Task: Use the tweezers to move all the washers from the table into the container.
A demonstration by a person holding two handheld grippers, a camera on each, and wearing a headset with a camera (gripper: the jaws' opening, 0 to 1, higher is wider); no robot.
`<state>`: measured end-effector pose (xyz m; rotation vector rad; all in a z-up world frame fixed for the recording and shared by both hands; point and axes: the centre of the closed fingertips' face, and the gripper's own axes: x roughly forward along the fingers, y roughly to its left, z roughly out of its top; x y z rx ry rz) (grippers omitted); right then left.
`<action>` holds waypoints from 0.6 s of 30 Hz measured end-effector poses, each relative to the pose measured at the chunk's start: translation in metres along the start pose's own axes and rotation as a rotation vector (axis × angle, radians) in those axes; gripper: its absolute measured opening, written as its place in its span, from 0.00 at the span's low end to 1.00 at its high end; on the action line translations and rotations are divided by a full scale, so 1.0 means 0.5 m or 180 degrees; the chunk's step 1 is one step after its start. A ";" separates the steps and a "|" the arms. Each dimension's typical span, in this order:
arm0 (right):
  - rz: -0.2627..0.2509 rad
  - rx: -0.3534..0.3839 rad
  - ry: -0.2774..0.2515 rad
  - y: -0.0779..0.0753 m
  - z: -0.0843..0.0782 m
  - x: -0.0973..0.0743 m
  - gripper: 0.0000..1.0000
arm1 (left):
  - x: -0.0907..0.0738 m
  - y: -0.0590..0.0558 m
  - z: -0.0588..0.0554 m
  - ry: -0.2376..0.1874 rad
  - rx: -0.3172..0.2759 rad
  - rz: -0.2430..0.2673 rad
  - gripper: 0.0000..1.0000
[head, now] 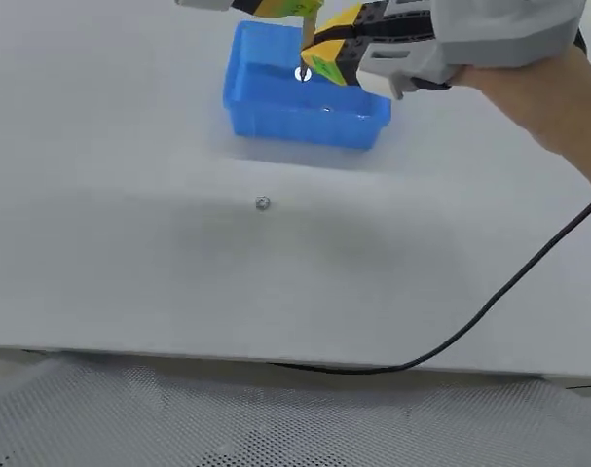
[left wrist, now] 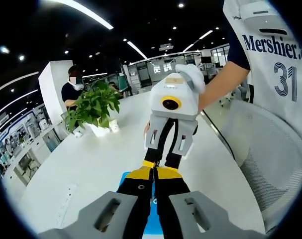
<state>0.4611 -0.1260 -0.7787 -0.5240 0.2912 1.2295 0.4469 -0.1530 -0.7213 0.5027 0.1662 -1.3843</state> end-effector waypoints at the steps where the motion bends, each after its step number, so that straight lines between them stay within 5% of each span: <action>1: 0.0013 0.0012 0.0027 -0.003 -0.010 0.007 0.08 | 0.006 0.003 -0.010 0.0006 -0.0028 -0.0007 0.03; 11: 0.0021 0.0226 0.0157 -0.010 -0.065 0.041 0.02 | 0.034 0.019 -0.071 0.0024 -0.0251 0.0062 0.04; 18: 0.0003 0.0325 0.0121 -0.001 -0.065 0.042 0.05 | 0.038 0.027 -0.072 -0.0082 -0.0405 0.0131 0.03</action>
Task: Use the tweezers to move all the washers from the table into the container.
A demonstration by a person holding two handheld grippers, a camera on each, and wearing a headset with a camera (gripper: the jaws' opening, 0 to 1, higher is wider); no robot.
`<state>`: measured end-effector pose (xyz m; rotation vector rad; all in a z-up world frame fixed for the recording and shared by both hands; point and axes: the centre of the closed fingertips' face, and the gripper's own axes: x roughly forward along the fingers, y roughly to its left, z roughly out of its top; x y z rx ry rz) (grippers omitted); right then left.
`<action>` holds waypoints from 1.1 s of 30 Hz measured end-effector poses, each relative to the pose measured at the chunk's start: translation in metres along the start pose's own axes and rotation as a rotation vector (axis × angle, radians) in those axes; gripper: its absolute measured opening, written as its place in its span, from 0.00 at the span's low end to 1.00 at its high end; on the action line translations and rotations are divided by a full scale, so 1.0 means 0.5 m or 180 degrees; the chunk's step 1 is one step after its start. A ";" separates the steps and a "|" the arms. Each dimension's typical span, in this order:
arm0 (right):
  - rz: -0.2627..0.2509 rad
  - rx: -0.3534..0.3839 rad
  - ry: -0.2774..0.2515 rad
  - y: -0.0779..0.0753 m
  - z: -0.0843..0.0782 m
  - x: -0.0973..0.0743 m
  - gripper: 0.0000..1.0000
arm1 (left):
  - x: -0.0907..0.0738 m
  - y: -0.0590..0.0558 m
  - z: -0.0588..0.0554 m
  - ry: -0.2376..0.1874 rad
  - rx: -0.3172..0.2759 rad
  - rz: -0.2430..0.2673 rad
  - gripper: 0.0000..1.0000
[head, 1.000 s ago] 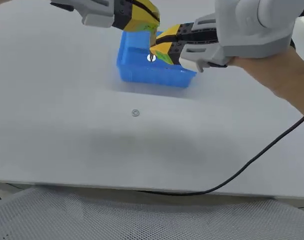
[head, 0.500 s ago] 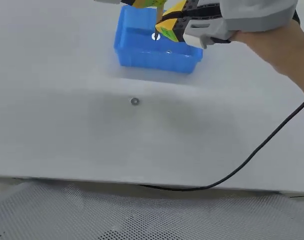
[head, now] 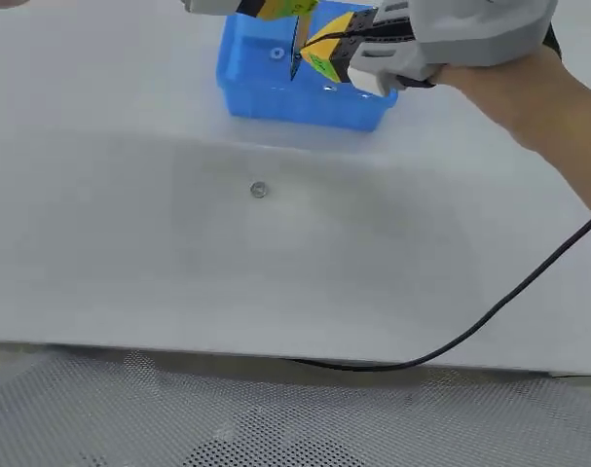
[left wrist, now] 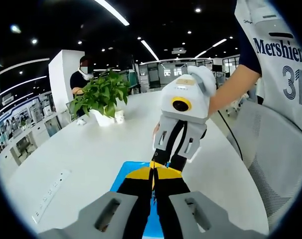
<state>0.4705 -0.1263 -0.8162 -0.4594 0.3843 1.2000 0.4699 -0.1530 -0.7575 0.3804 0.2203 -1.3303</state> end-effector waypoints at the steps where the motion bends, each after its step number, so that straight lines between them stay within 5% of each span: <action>1: -0.0026 0.0028 -0.0014 -0.002 0.001 -0.001 0.07 | 0.000 -0.002 0.002 -0.0018 -0.0003 -0.0003 0.03; 8: -0.0177 0.0095 -0.0091 -0.018 0.013 -0.022 0.12 | -0.018 -0.010 0.012 -0.0021 0.0027 0.0005 0.03; 16: -0.0243 0.0067 -0.0221 -0.014 0.052 -0.065 0.12 | -0.076 0.000 0.073 -0.0149 0.0189 0.0230 0.03; 23: -0.0032 -0.0042 -0.0211 0.052 0.058 -0.069 0.13 | -0.097 -0.068 0.079 -0.0103 0.0254 0.0116 0.03; 27: 0.0107 -0.0029 -0.0217 0.099 0.056 -0.070 0.13 | -0.109 -0.102 0.081 -0.0200 0.0111 0.0100 0.03; 33: 0.0313 0.0011 -0.0080 0.158 0.025 -0.056 0.15 | -0.089 -0.169 0.028 -0.0143 -0.0150 -0.0055 0.03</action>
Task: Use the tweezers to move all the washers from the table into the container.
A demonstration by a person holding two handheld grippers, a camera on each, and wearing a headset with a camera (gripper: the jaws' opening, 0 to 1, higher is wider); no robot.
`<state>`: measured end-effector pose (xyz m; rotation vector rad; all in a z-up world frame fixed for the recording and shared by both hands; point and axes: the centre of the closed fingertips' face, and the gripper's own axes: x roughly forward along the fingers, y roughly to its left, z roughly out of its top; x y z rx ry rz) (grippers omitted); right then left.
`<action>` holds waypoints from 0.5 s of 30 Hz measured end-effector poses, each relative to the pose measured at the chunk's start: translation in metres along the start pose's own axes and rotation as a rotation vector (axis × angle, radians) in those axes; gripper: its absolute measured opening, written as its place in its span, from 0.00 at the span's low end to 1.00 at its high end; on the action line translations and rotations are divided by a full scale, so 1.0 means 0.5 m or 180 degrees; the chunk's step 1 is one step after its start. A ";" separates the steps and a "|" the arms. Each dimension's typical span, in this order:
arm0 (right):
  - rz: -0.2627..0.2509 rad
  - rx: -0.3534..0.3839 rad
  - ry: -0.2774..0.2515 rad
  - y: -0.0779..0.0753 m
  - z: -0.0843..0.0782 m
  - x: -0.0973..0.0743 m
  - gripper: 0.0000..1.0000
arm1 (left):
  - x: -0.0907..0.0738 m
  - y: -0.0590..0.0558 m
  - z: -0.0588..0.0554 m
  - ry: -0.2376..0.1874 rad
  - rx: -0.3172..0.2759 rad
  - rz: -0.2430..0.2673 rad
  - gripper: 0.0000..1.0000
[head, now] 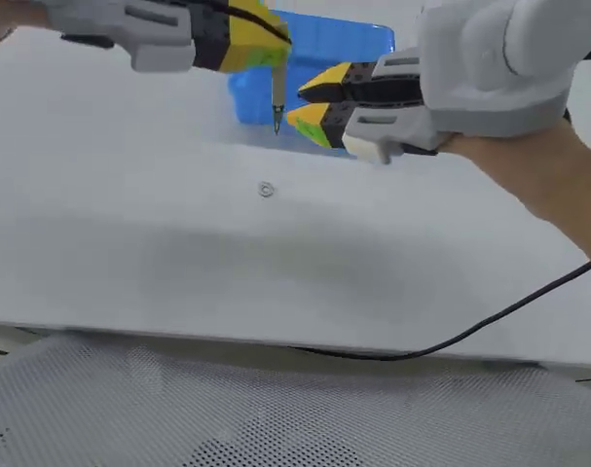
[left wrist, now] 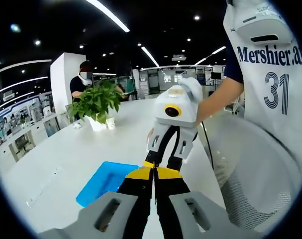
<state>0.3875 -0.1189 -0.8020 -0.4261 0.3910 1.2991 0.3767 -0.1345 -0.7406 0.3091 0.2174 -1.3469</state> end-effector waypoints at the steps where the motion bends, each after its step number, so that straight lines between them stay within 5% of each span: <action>1: 0.0010 -0.0006 0.0033 0.008 -0.005 0.004 0.15 | 0.002 -0.006 -0.009 0.0023 -0.0014 -0.0006 0.03; 8: 0.0153 0.0083 0.0066 0.048 -0.028 0.014 0.15 | -0.004 -0.027 -0.038 -0.0031 -0.0279 0.0036 0.03; 15: 0.0196 0.0097 0.0096 0.063 -0.041 0.020 0.15 | -0.002 -0.034 -0.052 -0.0056 -0.0348 0.0039 0.03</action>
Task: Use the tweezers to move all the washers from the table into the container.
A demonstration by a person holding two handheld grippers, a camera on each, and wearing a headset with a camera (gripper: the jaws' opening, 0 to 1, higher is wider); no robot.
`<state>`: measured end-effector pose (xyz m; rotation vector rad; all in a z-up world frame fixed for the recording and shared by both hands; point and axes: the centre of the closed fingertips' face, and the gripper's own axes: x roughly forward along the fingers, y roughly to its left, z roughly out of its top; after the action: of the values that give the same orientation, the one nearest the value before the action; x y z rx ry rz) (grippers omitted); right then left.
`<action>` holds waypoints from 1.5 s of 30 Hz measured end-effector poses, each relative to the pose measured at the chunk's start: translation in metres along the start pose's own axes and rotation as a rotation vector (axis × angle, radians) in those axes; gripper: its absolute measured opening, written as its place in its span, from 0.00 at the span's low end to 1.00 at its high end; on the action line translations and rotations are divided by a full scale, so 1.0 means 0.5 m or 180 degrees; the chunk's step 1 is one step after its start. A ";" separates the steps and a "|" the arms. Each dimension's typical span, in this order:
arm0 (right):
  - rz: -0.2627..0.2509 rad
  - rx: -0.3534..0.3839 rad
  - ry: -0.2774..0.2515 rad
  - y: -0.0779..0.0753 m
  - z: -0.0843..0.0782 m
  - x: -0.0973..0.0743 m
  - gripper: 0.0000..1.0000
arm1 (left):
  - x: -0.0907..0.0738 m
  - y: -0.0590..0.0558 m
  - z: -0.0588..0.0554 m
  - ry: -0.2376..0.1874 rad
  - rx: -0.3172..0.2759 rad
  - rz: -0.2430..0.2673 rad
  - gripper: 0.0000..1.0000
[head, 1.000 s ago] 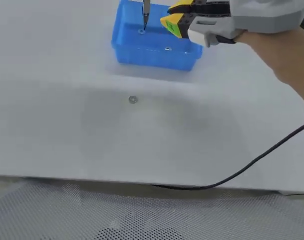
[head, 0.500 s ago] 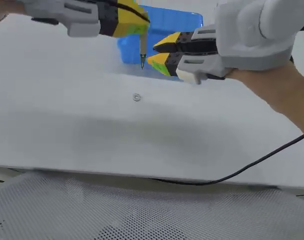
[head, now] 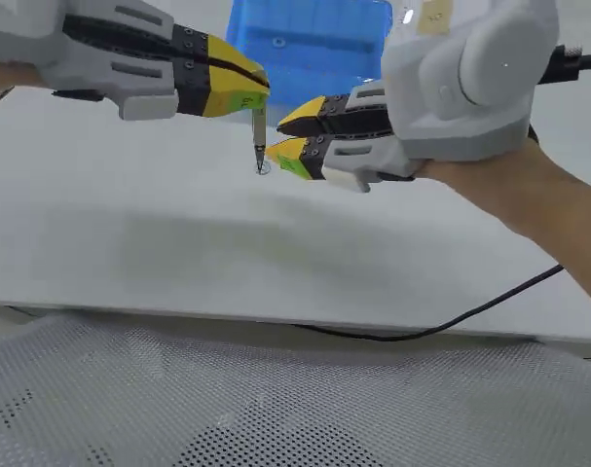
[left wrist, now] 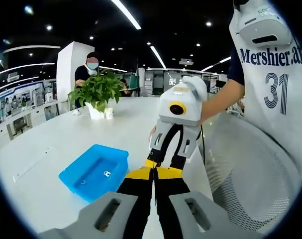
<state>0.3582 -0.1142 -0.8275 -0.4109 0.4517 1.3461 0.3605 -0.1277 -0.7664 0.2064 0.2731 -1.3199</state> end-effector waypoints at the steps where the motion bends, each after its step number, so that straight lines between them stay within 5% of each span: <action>1: -0.0004 -0.0010 0.0011 0.000 -0.001 0.002 0.15 | 0.003 0.001 -0.003 -0.0001 0.0003 -0.0003 0.03; 19: 0.0010 -0.0059 0.0036 -0.003 -0.002 0.030 0.14 | 0.012 0.007 -0.009 -0.0044 0.0109 -0.0028 0.03; 45: 0.0092 -0.0034 0.0109 -0.004 -0.025 0.044 0.13 | 0.017 0.006 -0.026 -0.0052 0.0021 -0.0026 0.03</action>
<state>0.3629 -0.1031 -0.8498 -0.4381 0.4806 1.3717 0.3645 -0.1308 -0.7815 0.2001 0.2560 -1.3303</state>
